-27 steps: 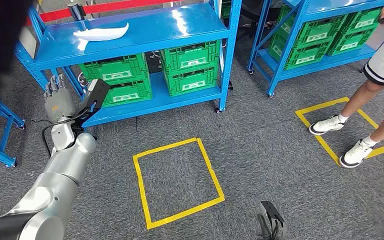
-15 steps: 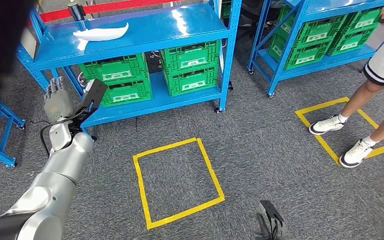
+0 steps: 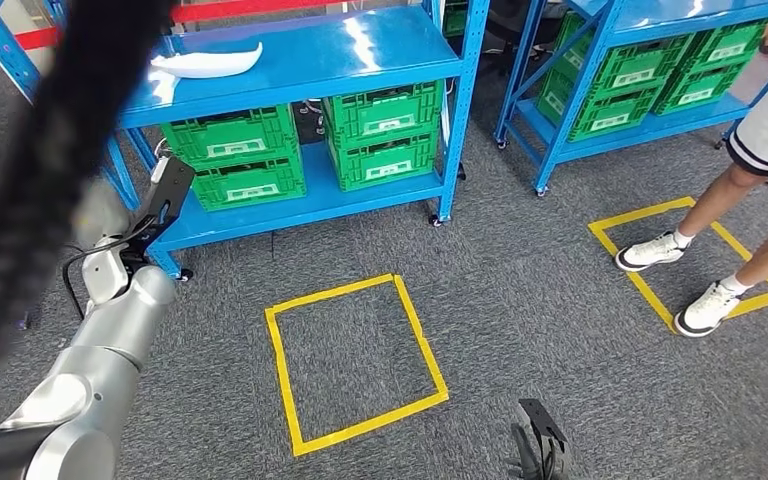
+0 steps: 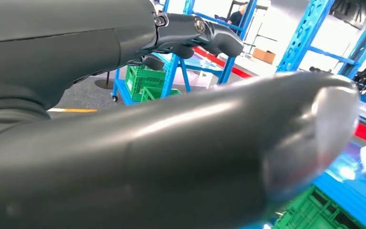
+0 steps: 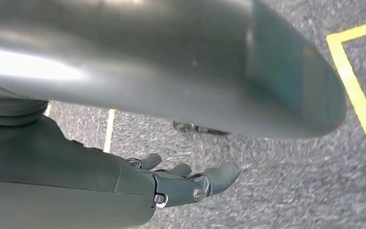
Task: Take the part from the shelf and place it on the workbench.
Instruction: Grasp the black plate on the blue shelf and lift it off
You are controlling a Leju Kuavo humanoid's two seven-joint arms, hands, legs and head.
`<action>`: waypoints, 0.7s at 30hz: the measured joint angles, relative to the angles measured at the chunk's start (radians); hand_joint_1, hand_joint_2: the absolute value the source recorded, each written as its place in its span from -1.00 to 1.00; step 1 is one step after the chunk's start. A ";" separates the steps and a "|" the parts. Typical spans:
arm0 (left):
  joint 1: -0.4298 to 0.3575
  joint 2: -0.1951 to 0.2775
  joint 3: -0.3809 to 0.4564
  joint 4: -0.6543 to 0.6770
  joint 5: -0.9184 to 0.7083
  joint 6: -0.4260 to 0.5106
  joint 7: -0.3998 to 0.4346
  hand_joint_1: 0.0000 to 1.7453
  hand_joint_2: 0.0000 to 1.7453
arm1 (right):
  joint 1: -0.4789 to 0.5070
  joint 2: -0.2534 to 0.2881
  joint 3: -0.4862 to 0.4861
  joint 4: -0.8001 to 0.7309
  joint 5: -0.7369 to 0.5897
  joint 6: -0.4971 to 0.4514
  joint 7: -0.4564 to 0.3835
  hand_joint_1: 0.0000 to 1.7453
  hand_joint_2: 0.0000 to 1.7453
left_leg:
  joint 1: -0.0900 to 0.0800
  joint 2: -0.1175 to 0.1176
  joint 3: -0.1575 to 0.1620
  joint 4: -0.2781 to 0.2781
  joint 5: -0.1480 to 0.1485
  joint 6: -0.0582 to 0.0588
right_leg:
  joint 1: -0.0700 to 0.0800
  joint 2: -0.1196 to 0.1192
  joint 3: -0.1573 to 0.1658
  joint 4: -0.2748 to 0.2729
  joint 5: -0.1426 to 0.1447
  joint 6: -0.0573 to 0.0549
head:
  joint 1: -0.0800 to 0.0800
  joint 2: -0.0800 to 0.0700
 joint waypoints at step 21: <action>0.012 0.001 0.001 0.001 0.018 -0.012 -0.009 -1.00 -1.00 | 0.001 0.003 0.000 0.005 -0.001 0.004 0.001 -1.00 -1.00 | -0.013 0.068 -0.059 0.128 -0.043 -0.035 | 0.002 -0.053 0.073 -0.174 0.108 -0.046 | -0.013 0.000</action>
